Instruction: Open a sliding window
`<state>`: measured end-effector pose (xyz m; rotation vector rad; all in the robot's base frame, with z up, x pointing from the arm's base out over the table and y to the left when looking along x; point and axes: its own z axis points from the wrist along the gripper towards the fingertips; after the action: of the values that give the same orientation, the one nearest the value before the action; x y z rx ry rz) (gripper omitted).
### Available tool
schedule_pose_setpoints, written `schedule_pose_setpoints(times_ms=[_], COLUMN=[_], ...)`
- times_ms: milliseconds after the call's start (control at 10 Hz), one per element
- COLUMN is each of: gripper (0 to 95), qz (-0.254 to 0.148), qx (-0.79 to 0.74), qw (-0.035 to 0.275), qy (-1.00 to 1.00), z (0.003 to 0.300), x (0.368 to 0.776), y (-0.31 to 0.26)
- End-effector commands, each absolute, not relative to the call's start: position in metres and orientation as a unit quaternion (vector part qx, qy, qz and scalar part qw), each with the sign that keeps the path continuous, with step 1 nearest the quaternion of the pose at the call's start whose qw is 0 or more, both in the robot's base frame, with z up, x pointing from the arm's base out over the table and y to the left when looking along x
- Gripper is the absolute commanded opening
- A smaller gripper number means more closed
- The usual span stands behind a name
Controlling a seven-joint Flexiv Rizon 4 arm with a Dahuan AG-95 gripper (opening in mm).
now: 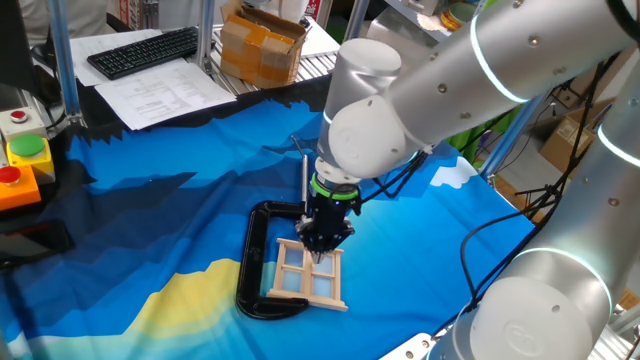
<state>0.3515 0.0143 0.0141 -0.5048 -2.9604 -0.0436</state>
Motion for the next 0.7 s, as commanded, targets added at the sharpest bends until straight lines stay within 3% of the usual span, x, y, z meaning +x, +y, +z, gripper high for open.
schedule_pose_setpoints(times_ms=[100,600,700], gripper=[0.0,0.0,0.0], qz=[-0.01,-0.008,-0.008], qx=[-0.168,-0.166,-0.163], qw=[0.059,0.061,0.073], qy=[-0.984,-0.984,-0.984], z=[0.0144,0.0115,0.0118], x=[0.3497,0.3498,0.3499], y=[0.0139,0.011,0.0101])
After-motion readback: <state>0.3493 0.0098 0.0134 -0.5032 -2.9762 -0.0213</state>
